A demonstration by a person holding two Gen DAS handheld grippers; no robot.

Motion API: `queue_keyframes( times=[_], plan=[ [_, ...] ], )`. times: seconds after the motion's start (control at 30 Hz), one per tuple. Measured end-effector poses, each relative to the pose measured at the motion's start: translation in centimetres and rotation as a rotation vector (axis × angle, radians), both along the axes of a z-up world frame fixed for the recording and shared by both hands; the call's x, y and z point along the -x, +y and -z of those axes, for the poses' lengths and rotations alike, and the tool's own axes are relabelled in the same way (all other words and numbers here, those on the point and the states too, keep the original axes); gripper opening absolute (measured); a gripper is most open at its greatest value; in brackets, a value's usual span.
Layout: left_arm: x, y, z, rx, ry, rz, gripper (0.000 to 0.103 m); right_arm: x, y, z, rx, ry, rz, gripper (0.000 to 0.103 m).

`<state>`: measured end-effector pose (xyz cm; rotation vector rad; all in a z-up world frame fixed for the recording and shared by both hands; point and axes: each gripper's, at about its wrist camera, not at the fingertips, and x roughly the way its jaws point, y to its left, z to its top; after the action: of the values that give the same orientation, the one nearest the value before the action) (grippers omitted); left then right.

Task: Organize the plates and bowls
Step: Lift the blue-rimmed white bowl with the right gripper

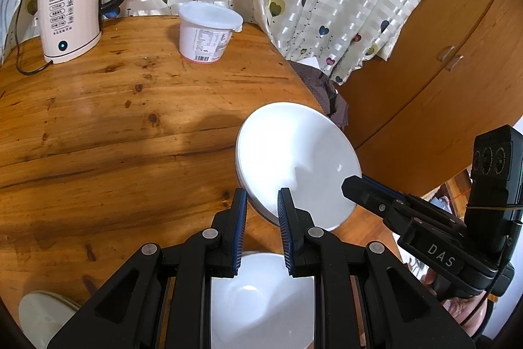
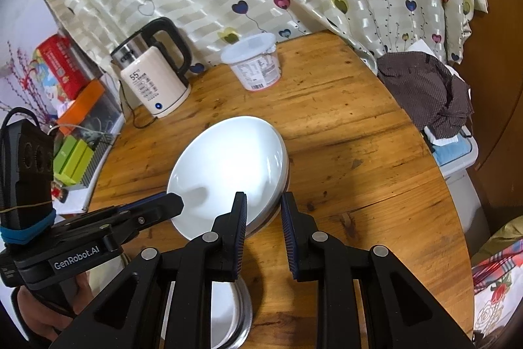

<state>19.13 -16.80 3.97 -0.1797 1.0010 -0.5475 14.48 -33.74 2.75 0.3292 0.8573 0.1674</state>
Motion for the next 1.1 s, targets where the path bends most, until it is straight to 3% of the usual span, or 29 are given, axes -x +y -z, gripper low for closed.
queue_keyframes(
  times=[0.77,0.87,0.93,0.97,1.0,1.03,1.1],
  plan=[
    [4.0,3.1,-2.2,0.012,-0.050,-0.036,0.020,3.8,3.4,-2.4,0.007,-0.039,-0.047,0.021],
    [5.0,2.6,-2.4,0.073,-0.032,0.027,0.020,4.3,4.3,-2.5,-0.038,-0.043,-0.103,0.010],
    [5.8,2.1,-2.4,0.009,-0.100,0.015,0.019,4.7,5.6,-2.8,0.037,-0.061,-0.092,0.007],
    [5.0,2.9,-0.8,0.030,-0.049,-0.007,0.019,4.8,6.1,-2.6,0.089,-0.072,-0.086,0.006],
    [4.2,4.2,1.0,0.045,0.066,-0.068,0.016,4.5,6.0,-1.8,0.080,-0.048,-0.091,0.006],
    [4.1,4.9,1.7,0.046,0.107,-0.088,0.014,4.3,5.3,-0.9,0.012,-0.009,-0.098,0.006],
    [4.9,5.6,1.6,0.060,0.057,-0.054,0.014,4.6,4.8,-0.3,0.016,-0.018,-0.098,0.007]
  ],
)
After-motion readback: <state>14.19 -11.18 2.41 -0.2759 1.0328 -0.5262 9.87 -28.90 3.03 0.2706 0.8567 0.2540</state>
